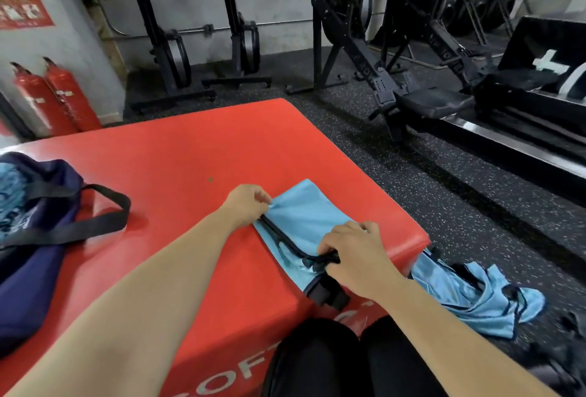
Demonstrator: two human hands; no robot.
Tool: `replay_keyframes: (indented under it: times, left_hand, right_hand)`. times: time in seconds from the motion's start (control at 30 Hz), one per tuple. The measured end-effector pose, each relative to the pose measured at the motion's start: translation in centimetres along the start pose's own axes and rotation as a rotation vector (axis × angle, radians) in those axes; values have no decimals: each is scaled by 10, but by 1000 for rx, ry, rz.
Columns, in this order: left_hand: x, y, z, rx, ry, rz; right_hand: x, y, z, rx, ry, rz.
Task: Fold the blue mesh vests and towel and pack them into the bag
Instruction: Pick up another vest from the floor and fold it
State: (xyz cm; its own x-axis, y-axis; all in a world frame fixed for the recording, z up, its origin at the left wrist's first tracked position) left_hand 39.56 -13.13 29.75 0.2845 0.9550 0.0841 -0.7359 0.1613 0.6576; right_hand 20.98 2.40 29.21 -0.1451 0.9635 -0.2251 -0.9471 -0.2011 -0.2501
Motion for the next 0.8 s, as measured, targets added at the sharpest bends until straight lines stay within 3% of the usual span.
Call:
replay_keyframes:
  times: [0.13, 0.27, 0.37, 0.47, 0.57, 0.67, 0.73, 0.8]
  left_hand:
    - [-2, 4, 10, 20, 88, 28]
    - [2, -7, 1, -144, -4, 65]
    - [6, -5, 1, -114, 30, 56]
    - [9, 0, 0, -198, 64, 53]
    - [21, 20, -2, -313, 190, -62]
    - [42, 39, -24, -436, 56, -180]
    - [63, 39, -45, -568, -128, -145]
    - [82, 30, -59, -639, -242, -90]
  right_hand:
    - [-1, -9, 9, -48, 74, 31]
    - [4, -15, -3, -87, -100, -43]
    - [4, -12, 7, -233, -120, -94]
    - [7, -13, 15, -502, -286, -182]
    - [-2, 7, 26, -664, -106, -265]
    - [-13, 28, 35, -299, 54, -188]
    - [-14, 30, 29, -44, -50, -58]
    - [-4, 31, 14, 91, -284, -16]
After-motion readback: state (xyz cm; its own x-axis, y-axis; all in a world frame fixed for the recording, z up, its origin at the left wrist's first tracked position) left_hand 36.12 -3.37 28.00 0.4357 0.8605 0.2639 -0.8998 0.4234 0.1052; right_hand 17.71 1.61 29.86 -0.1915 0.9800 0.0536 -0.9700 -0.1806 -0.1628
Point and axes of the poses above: each hand's wrist, its own x-axis away from the middle knuckle, its own z-axis out of the back of the hand, y = z × x, the point moved 3 cm from there along -x, towards the middle knuckle
